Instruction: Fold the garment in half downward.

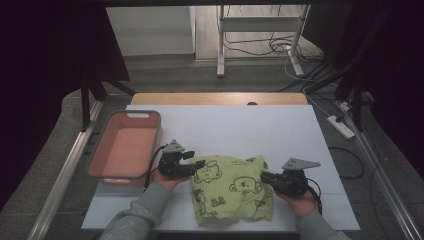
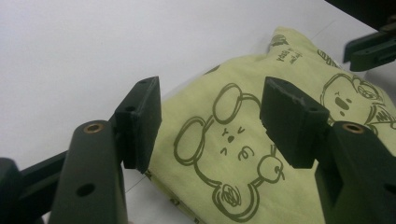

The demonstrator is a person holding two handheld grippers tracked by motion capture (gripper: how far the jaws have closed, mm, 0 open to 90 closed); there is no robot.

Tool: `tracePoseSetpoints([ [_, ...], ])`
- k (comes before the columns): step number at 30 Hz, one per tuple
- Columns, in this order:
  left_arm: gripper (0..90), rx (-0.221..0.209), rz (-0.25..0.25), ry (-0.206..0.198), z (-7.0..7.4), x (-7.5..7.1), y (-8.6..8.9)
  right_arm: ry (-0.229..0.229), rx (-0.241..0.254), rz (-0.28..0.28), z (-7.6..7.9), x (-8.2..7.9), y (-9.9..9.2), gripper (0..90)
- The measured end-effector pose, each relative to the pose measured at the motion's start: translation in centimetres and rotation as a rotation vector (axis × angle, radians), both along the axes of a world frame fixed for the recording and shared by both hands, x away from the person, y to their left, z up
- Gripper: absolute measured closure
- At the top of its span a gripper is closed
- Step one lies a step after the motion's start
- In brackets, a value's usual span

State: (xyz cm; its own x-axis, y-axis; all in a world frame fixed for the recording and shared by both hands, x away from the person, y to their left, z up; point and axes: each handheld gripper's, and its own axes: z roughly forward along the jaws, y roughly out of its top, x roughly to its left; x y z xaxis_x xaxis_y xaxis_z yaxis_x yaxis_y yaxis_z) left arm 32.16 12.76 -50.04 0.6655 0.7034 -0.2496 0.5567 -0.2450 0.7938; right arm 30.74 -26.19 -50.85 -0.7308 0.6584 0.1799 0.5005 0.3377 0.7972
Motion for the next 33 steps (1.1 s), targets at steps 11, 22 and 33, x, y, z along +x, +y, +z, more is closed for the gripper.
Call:
tracePoseSetpoints([
  [11,38.4,0.001,-0.006,0.0,0.0,-0.1,0.0,0.082,-0.013,-0.036,-1.2,1.1,0.5,52.1],
  [22,38.3,0.004,-0.008,-0.002,0.0,-0.1,0.0,0.102,-0.02,0.01,-1.2,0.2,1.6,85.6],
  [33,38.2,0.004,-0.005,0.001,0.0,-0.1,0.1,0.016,0.08,-0.054,1.3,0.6,-0.3,87.6],
])
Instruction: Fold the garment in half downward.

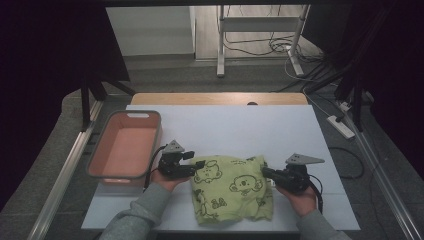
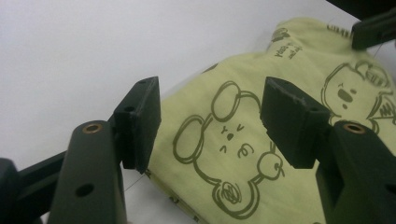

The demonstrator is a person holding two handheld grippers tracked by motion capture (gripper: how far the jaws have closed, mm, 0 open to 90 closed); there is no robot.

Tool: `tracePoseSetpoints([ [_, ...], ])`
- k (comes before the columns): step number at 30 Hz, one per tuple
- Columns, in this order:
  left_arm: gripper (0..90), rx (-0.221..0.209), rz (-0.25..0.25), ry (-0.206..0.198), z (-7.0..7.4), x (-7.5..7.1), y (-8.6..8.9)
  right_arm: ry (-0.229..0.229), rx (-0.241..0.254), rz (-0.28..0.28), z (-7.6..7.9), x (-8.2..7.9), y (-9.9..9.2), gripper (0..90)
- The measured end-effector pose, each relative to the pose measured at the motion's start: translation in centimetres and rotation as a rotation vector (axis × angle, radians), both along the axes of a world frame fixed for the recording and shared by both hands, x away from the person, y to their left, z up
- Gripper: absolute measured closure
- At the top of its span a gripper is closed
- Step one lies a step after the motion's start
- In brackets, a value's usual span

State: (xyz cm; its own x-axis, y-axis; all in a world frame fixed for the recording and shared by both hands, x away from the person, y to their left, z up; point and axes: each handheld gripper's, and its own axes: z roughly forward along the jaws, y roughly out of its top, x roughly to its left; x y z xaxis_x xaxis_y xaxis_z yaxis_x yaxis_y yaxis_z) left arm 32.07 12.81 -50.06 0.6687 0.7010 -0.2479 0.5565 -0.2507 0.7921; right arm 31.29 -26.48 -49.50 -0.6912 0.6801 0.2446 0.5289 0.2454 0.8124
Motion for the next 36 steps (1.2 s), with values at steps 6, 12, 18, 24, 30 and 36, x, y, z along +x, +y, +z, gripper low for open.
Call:
tracePoseSetpoints([
  [6,38.2,0.001,0.001,0.0,0.0,0.0,0.0,-0.009,-0.013,-0.032,0.0,1.0,-0.3,87.7],
  [12,38.0,0.003,-0.001,0.0,0.0,0.0,0.0,0.002,-0.024,-0.056,-0.2,2.1,-0.6,88.3],
  [18,37.6,0.008,-0.003,0.001,-0.1,0.0,-0.1,0.029,-0.06,-0.037,-1.0,2.1,-0.1,88.3],
  [24,37.5,0.008,-0.004,0.001,-0.1,0.0,-0.1,0.051,-0.102,-0.03,-1.9,2.1,0.2,81.8],
  [30,37.3,0.008,-0.005,0.002,-0.1,0.0,-0.1,-0.01,-0.068,-0.029,-0.5,0.0,-0.3,67.1],
  [36,37.3,0.007,-0.008,0.0,-0.1,0.0,-0.3,0.013,-0.061,-0.006,-0.7,-2.0,-0.6,59.2],
])
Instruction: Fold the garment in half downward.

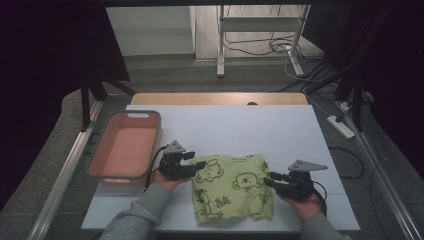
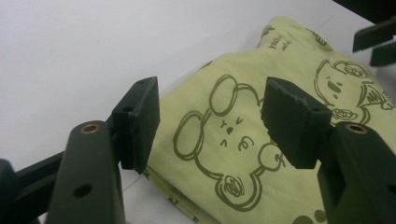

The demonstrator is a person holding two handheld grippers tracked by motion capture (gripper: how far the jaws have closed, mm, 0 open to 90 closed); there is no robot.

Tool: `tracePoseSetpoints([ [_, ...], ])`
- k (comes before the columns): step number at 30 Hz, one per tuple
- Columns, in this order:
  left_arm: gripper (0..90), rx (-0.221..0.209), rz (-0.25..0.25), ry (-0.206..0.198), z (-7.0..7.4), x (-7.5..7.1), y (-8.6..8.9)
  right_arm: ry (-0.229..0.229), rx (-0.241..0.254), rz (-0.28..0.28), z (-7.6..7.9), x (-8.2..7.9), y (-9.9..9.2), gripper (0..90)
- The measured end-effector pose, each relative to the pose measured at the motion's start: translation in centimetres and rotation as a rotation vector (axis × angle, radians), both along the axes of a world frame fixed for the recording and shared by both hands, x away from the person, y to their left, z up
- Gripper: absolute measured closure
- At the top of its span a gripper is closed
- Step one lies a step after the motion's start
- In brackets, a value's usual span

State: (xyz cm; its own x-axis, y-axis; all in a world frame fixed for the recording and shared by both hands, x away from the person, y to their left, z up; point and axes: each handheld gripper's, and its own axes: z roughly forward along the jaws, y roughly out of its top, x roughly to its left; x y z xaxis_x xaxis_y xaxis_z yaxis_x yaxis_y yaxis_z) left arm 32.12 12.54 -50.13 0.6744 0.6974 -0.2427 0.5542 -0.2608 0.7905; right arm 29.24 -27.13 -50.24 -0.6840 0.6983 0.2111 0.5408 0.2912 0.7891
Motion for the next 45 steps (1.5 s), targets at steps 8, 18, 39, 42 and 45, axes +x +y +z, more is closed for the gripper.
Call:
tracePoseSetpoints([
  [8,37.3,0.003,-0.007,-0.002,0.0,0.0,-0.2,0.064,-0.033,0.036,-1.3,-0.8,0.9,51.6],
  [18,37.3,0.002,-0.003,-0.002,0.0,0.0,0.0,0.052,-0.006,0.092,-0.7,-1.1,1.6,80.8],
  [39,36.8,0.005,-0.007,0.003,0.0,0.1,0.0,0.12,-0.036,0.052,-0.8,-0.2,0.2,80.3],
  [42,36.8,0.005,-0.007,0.004,0.0,0.1,0.0,0.119,-0.052,0.053,-1.1,-0.1,0.5,79.5],
  [45,36.7,0.006,-0.008,0.003,0.0,0.0,-0.1,0.111,-0.062,0.051,-1.2,-0.2,0.6,74.4],
])
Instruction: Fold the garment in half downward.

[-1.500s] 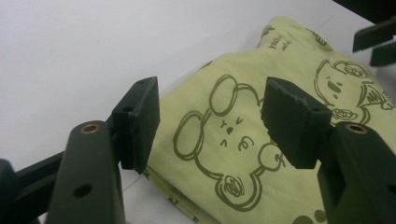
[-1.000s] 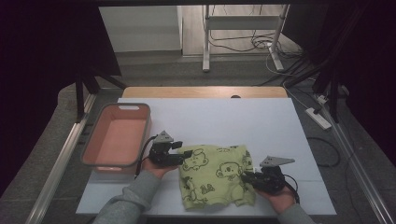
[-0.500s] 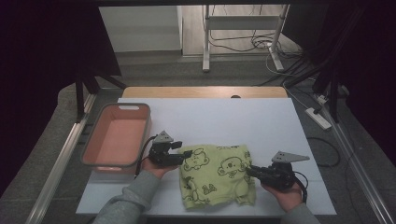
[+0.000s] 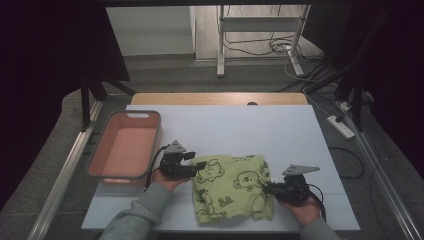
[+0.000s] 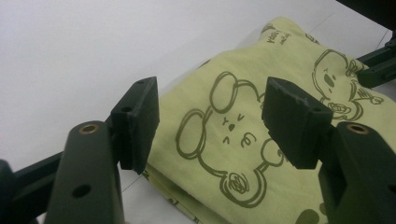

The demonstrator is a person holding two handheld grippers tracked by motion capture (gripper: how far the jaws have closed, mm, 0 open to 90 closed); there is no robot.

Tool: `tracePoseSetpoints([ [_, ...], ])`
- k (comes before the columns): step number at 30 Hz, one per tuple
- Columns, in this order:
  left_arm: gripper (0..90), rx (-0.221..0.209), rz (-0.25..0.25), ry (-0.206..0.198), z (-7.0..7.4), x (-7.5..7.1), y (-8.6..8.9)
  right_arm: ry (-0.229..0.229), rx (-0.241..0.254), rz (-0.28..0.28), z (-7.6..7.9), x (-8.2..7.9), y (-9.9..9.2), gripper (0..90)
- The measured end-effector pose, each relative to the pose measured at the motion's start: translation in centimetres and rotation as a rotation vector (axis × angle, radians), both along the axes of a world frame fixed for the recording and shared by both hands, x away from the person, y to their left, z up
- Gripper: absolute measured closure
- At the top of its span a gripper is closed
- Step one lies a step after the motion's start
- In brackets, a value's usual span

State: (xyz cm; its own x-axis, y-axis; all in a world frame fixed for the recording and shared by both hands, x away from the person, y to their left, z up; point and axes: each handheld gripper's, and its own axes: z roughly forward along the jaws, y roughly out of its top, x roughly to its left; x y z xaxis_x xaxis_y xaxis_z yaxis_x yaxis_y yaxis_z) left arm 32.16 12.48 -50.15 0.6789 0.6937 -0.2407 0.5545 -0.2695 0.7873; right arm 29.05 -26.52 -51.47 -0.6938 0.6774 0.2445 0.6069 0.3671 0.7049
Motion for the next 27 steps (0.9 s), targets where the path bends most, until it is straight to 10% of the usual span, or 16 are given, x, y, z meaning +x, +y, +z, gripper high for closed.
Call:
tracePoseSetpoints([
  [6,36.5,0.0,0.001,-0.001,0.0,0.0,0.0,-0.067,0.066,-0.044,1.0,0.1,-0.6,50.9],
  [14,36.4,0.001,0.0,-0.005,0.0,0.0,-0.1,-0.127,0.071,-0.092,1.8,3.0,0.0,40.8],
  [27,36.3,0.001,-0.002,-0.007,0.1,-0.1,-0.1,-0.053,0.004,-0.153,-0.7,9.1,1.5,35.9],
])
